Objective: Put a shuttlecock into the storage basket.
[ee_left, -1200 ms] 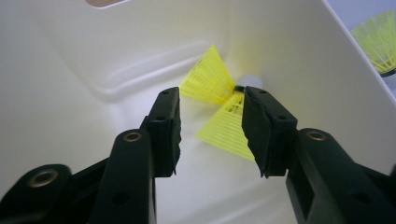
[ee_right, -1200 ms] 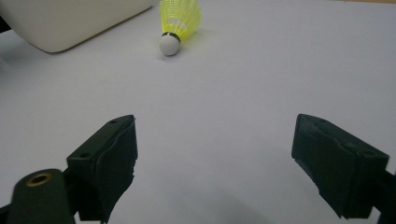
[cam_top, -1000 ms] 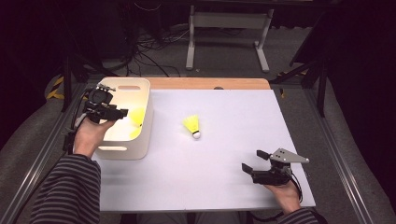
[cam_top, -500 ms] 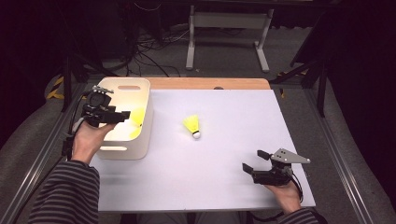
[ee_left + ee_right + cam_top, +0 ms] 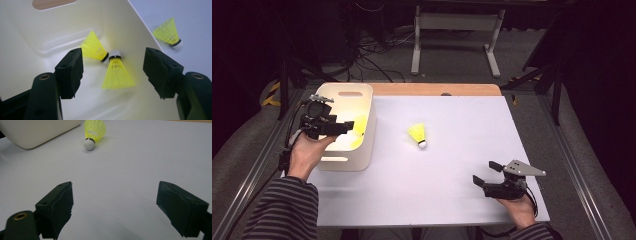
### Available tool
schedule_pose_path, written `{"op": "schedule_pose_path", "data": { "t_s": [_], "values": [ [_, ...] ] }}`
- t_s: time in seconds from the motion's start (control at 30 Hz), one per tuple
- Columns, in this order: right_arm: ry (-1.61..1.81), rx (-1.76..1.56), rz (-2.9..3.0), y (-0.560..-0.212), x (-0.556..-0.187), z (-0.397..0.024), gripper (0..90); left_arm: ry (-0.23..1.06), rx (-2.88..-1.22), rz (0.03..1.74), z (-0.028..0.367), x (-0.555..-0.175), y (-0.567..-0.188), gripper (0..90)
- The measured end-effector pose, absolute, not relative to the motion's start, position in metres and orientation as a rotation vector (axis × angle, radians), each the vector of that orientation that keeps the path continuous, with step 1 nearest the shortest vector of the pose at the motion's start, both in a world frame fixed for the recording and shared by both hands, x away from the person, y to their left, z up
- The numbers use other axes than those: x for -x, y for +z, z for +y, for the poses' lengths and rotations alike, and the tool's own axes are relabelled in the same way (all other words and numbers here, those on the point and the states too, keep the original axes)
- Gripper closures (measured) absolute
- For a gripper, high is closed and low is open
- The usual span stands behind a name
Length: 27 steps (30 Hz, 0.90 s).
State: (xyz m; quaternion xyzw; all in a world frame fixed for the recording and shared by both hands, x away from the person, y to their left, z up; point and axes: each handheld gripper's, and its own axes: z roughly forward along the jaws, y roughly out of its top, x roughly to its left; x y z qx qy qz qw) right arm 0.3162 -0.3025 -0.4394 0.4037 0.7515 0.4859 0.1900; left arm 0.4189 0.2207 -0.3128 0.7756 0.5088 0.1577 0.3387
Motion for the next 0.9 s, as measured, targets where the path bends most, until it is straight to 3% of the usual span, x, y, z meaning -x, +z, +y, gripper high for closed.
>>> {"op": "schedule_pose_path", "data": {
  "t_s": [0.9],
  "values": [
    [1.370, -1.150, 2.099, -0.439, -0.314, -0.305, 14.3, 0.390, -1.990, 1.225, 0.213, -0.394, -0.314, 32.8]
  ]
}}
